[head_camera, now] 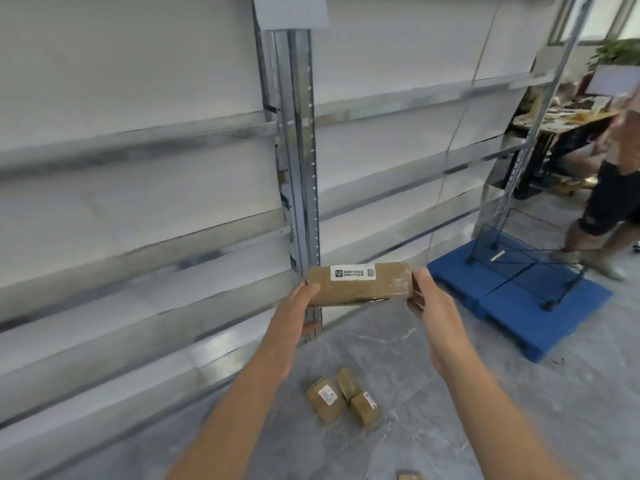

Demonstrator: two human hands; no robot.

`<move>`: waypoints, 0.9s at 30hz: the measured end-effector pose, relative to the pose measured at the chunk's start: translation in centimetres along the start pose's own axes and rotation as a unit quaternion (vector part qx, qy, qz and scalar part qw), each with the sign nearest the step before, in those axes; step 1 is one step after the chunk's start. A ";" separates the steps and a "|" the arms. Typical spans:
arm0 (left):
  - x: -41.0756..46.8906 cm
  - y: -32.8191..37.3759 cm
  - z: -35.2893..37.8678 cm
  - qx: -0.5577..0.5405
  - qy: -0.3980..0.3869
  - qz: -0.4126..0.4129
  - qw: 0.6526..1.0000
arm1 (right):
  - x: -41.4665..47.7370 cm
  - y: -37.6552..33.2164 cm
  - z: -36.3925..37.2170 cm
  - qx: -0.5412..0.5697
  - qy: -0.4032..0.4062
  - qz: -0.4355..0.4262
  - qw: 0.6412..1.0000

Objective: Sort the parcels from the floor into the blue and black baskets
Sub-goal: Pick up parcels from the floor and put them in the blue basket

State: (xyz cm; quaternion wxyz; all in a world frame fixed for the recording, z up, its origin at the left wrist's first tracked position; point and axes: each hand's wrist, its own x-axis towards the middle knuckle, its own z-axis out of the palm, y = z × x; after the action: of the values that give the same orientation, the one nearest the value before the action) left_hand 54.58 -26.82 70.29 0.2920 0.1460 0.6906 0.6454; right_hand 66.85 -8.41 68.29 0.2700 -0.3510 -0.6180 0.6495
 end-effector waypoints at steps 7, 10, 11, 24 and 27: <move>-3.5 0.0 -13.9 -0.044 0.083 0.022 0.995 | -4.0 -1.2 14.2 -0.008 -0.095 -0.005 0.995; -5.6 -0.6 -19.2 -0.067 0.131 0.031 0.989 | -5.9 -1.2 19.6 -0.008 -0.127 -0.016 0.992; -6.4 -0.8 -20.8 -0.070 0.143 0.033 0.987 | -6.5 -1.1 21.3 -0.006 -0.142 -0.014 0.990; -16.9 -4.4 -35.8 -0.109 0.357 0.055 0.926 | -13.6 0.0 40.2 -0.035 -0.382 -0.008 0.924; -18.4 -5.0 -38.1 -0.114 0.412 0.052 0.902 | -14.9 0.5 44.3 -0.040 -0.440 -0.003 0.897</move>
State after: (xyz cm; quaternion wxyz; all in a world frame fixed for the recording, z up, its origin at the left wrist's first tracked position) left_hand 47.38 -68.86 69.19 -0.0382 -0.1318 0.6621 0.7368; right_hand 40.94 -47.30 69.16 -0.0419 -0.0382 -0.7000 0.7119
